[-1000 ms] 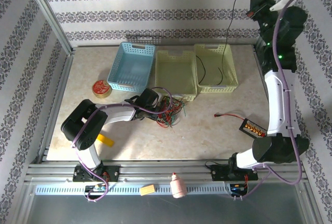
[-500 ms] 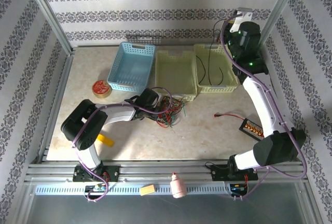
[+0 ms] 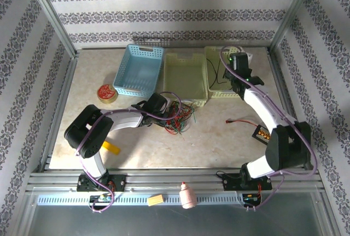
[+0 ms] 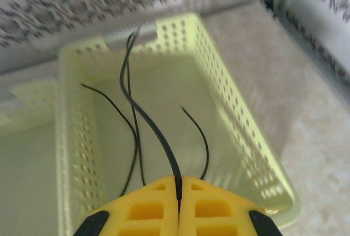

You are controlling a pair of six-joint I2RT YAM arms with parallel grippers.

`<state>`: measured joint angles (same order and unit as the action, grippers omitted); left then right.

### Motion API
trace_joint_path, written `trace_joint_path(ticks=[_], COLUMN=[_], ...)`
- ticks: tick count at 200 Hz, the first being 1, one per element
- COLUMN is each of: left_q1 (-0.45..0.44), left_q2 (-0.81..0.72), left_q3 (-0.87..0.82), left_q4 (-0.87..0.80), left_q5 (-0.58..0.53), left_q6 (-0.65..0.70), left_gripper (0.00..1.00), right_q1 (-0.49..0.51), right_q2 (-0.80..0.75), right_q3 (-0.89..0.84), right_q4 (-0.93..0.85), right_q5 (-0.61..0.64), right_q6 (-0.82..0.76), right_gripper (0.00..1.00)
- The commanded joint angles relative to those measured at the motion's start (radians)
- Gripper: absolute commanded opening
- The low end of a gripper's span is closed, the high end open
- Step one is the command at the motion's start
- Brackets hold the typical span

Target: Untangle the cables

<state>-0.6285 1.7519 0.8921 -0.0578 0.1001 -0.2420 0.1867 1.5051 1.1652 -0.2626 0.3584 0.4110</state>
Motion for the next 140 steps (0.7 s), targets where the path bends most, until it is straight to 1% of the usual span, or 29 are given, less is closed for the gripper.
trace_joint_path(ticks=[1,29,42,47,71,96,116,124,129,136,140], left_q1=[-0.005,-0.005,-0.005,-0.005,-0.005,-0.006,-0.005,-0.007,-0.007,-0.007,-0.007], left_q2=[0.004,-0.002,-0.002,-0.003,-0.003,0.001,0.001,0.001,-0.001,0.0,-0.002], left_q3=[-0.006,-0.014,-0.015,-0.015,-0.014,-0.01,-0.009,-0.01,-0.009,-0.01,-0.009], left_q4=[-0.071,-0.068,-0.068,-0.069,-0.07,-0.071,-0.07,-0.07,-0.071,-0.071,-0.072], left_q5=[-0.004,-0.006,-0.006,-0.007,-0.01,-0.008,-0.01,-0.011,-0.012,-0.013,-0.013], left_q6=[0.017,0.013,0.012,0.011,0.011,0.009,0.008,0.007,0.007,0.006,0.006], left_gripper=[0.0,0.0,0.0,0.0,0.0,0.0,0.0,0.0,0.0,0.0,0.0], right_q1=[-0.031,-0.102,-0.128,-0.137,-0.145,-0.145,-0.145,-0.145,-0.144,-0.14,-0.137], right_q2=[0.057,0.134,0.155,0.161,0.164,0.179,0.225,0.249,0.261,0.274,0.278], right_q3=[0.007,0.004,0.0,0.0,0.006,0.04,0.089,0.113,0.129,0.145,0.151], right_q4=[-0.052,-0.057,-0.041,-0.033,0.007,0.014,-0.008,-0.023,-0.032,-0.038,-0.038], right_q5=[-0.004,-0.123,-0.18,-0.202,-0.269,-0.32,-0.357,-0.383,-0.398,-0.421,-0.435], right_q6=[0.128,0.247,0.276,0.285,0.271,0.255,0.253,0.25,0.251,0.249,0.246], right_gripper=[0.0,0.0,0.0,0.02,0.13,0.14,0.15,0.19,0.23,0.31,0.39])
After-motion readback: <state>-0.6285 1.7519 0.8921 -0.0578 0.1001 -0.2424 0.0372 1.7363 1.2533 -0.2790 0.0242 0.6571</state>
